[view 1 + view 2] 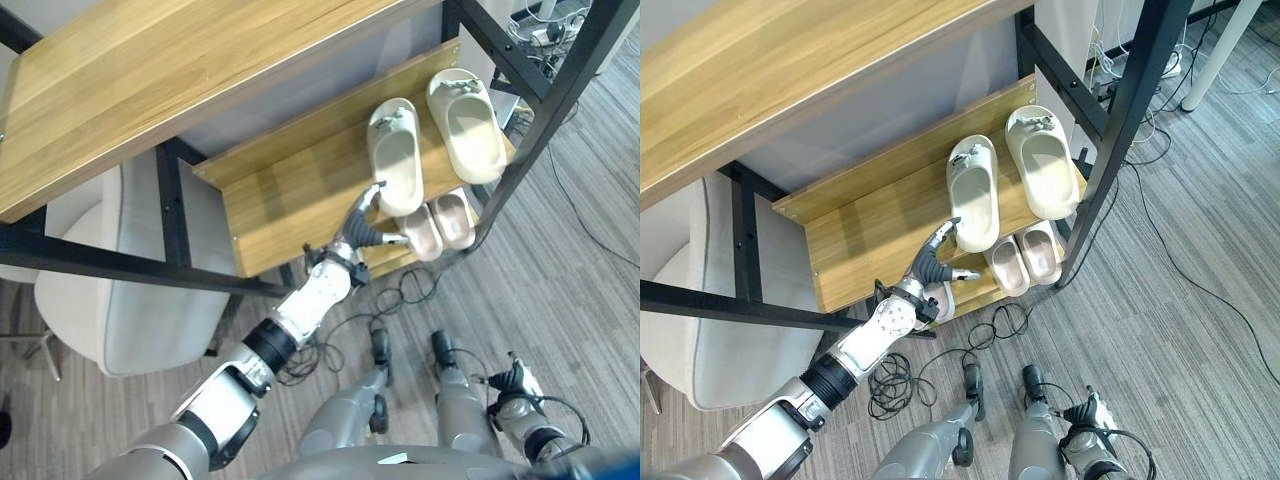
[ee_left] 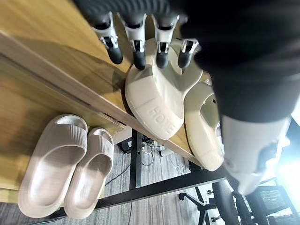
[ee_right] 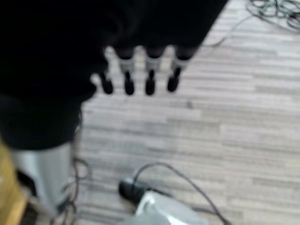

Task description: Arrange the slippers neatly on the shoe rack.

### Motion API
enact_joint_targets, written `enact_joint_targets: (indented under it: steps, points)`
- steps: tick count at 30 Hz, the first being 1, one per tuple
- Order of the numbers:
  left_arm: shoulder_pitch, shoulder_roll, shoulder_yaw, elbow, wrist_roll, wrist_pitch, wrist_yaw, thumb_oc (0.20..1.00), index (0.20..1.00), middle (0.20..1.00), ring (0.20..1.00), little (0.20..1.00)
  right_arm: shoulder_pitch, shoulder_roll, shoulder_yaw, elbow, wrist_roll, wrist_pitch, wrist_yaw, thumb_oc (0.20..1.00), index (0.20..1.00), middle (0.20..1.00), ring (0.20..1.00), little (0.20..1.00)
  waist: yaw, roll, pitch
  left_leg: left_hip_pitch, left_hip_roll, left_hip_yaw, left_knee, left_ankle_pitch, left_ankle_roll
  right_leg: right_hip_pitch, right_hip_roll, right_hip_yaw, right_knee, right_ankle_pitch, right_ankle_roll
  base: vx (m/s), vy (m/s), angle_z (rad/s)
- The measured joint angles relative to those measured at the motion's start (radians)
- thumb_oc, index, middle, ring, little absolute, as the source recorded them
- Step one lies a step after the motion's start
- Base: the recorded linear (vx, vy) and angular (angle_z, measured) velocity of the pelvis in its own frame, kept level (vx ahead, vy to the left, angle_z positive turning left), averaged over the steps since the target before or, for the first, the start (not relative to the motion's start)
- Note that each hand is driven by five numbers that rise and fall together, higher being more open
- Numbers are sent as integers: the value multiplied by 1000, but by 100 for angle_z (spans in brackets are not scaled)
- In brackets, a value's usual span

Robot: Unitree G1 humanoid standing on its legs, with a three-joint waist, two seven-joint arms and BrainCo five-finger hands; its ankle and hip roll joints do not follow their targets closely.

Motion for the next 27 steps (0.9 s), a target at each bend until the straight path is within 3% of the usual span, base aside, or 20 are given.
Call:
enact_joint_targets:
  steps: [27]
  points:
    - [-47, -56, -20, 22, -24, -1, 3, 1000, 1000, 1000, 1000, 1000, -8, 8, 14, 2, 31, 0, 0, 1000, 1000, 1000, 1000, 1000, -21, -14, -6, 4, -1, 2, 0, -5, 6, -26, 3, 2, 48, -30, 0, 0, 0, 0]
